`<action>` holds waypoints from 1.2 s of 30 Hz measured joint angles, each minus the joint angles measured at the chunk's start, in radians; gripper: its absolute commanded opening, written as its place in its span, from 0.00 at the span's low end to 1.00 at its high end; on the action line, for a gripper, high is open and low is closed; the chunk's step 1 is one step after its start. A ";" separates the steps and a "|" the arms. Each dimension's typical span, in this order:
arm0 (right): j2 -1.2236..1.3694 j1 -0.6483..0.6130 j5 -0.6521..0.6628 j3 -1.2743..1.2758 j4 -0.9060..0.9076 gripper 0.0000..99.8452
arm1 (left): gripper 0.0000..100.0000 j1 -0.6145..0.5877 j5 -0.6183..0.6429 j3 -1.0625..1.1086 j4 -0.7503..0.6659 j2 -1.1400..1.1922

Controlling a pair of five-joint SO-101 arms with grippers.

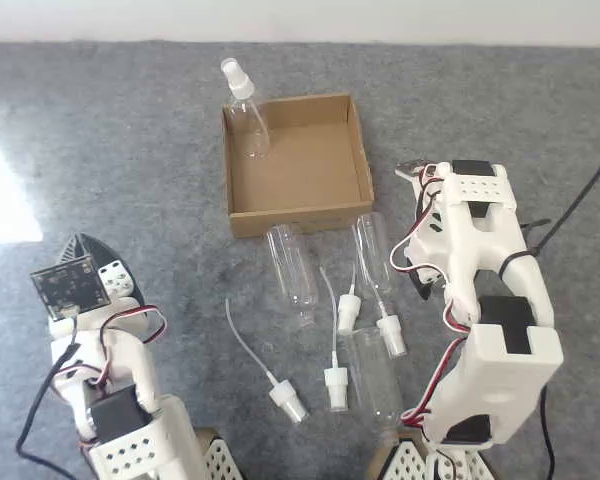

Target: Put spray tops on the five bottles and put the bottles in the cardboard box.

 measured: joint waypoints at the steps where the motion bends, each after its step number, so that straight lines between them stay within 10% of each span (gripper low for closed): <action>1: 0.000 0.000 0.000 0.000 0.000 0.10 | 0.02 0.000 0.000 0.000 0.000 0.000; 24: -0.413 -0.003 -0.006 0.000 0.087 0.09 | 0.02 0.000 0.000 0.000 0.000 0.000; 36: -0.666 -0.186 -0.210 0.000 0.071 0.09 | 0.02 0.000 0.000 0.000 0.000 0.000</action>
